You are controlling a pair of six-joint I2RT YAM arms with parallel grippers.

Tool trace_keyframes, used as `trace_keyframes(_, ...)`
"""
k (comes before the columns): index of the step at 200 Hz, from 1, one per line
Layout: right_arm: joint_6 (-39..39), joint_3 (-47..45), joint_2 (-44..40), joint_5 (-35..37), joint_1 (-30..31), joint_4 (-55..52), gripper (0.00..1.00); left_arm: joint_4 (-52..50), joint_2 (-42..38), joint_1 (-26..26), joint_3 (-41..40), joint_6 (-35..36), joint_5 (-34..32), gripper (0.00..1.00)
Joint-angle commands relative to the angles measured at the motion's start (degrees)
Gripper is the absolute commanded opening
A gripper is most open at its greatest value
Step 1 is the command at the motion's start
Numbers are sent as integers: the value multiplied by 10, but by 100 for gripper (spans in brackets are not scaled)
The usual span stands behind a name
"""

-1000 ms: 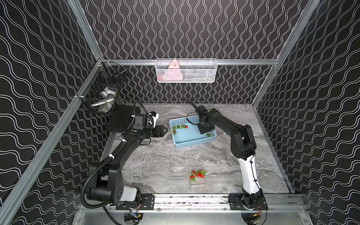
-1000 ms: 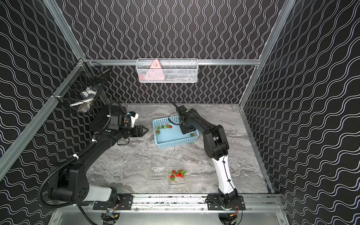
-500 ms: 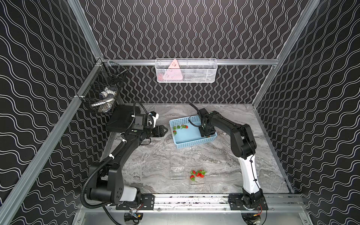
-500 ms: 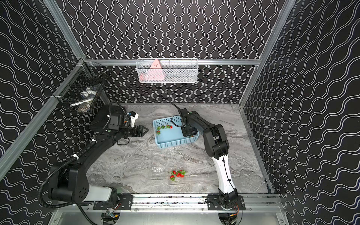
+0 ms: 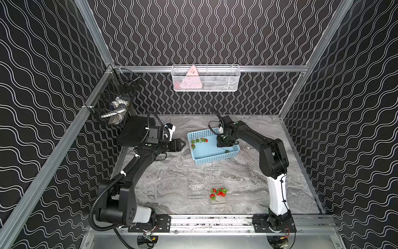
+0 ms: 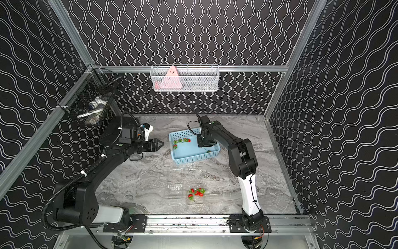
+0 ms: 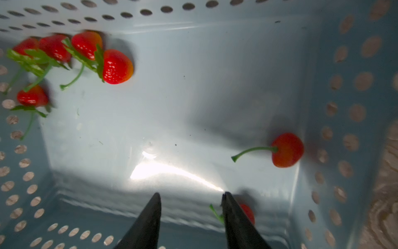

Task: Pack strawberries into containers
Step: Pick up the strawberry from the basket.

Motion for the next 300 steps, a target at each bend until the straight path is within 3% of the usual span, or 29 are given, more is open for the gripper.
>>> trace_keyframes(1,-33,7,-6,37,1,-32,49,10,-4,0,0,1,3,72)
trace_keyframes(27,-62,11,-10,93,-1,-75,50,11,-4,0,1,0,3,72)
trace_keyframes(161,-106,9,45,69,-3,-104,54,9,4,0,3,2,2,72)
trace_keyframes(244,-100,9,57,80,-2,-101,27,7,7,0,4,4,-2,72)
trace_keyframes(300,-90,-1,-11,78,-3,-46,15,6,5,0,5,5,-3,72)
